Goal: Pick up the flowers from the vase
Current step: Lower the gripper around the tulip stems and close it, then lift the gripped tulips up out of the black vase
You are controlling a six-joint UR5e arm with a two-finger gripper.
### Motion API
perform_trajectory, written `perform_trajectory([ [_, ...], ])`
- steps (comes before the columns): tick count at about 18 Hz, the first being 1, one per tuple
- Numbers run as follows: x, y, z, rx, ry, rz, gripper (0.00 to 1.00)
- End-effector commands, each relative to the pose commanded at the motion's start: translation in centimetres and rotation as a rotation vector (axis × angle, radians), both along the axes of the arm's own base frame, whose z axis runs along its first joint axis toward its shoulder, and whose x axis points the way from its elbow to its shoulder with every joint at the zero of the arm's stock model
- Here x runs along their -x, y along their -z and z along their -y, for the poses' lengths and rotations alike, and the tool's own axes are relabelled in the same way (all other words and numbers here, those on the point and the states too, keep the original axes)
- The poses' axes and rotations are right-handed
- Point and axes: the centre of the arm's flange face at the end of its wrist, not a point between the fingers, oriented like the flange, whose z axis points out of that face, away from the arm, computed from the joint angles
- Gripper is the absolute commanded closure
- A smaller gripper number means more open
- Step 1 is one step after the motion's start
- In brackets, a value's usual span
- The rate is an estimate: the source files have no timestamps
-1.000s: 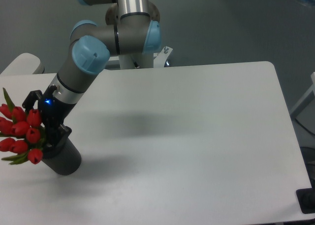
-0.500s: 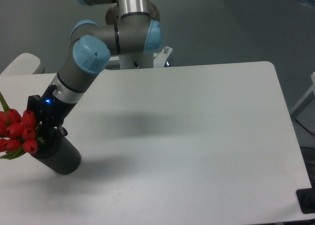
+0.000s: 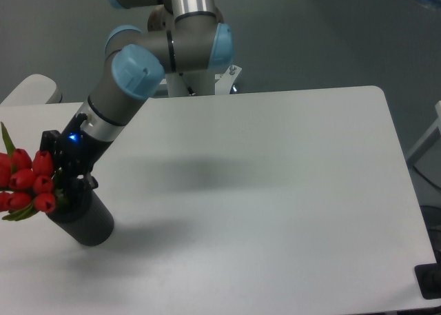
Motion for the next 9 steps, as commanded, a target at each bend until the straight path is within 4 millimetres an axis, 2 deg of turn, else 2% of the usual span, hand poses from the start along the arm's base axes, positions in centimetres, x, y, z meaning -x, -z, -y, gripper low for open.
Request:
perform_trajectory([
  [4,0.6,-2.1,0.7,-0.022,-0.031,0.004,0.64],
  [9,1.2,-6.3,1.6,-0.076,-0.069,0.048,0.65],
])
